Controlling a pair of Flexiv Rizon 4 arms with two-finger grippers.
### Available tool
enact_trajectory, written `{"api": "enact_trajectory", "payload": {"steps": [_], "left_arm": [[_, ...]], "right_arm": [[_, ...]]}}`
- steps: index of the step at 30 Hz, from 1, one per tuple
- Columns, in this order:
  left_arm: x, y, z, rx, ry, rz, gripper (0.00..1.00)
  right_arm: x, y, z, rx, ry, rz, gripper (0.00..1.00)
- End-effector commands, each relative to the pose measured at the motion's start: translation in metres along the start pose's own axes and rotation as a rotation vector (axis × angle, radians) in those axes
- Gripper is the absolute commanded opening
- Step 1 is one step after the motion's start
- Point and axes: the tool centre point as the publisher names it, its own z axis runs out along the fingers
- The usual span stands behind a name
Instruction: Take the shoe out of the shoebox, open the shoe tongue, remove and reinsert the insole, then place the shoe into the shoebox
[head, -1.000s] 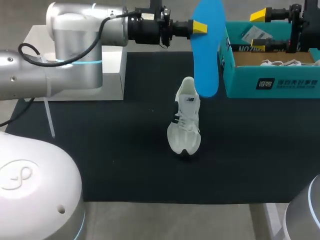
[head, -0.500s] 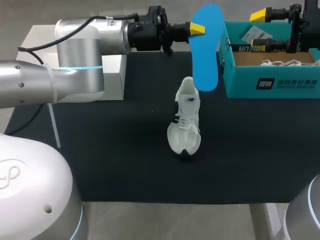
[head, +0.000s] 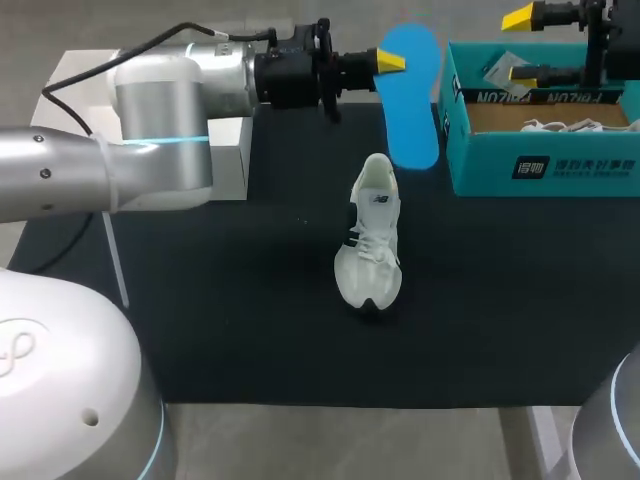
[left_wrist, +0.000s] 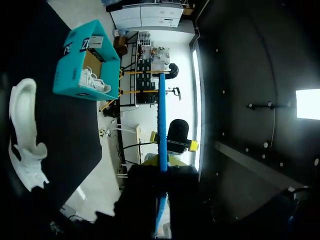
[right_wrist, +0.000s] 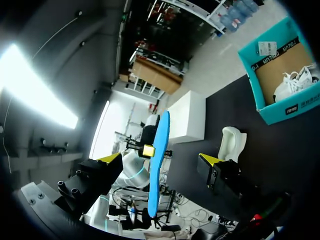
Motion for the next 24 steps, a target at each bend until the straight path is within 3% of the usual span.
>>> {"api": "enact_trajectory", "payload": {"steps": [1,8,14,24], "left_arm": [[-0.004,0.0,0.001,-0.002,-0.008,-0.005,0.0],[-0.012,-0.005,-0.002,0.015,-0.026,-0.022,0.0],[-0.013,-0.007,-0.001,0.009,-0.031,-0.024,0.0],[-0.012,-0.023,0.004,-0.002,-0.047,-0.031,0.0]], "right_arm": [[0.037,0.008,-0.005,0.007,-0.393,0.022,1.0],[0.062,0.01,0.008,0.071,-0.773,-0.007,1.0],[0.081,0.004,0.019,0.126,-0.952,-0.074,1.0],[0.092,-0.015,0.038,0.194,-1.165,-0.097,1.0]]}}
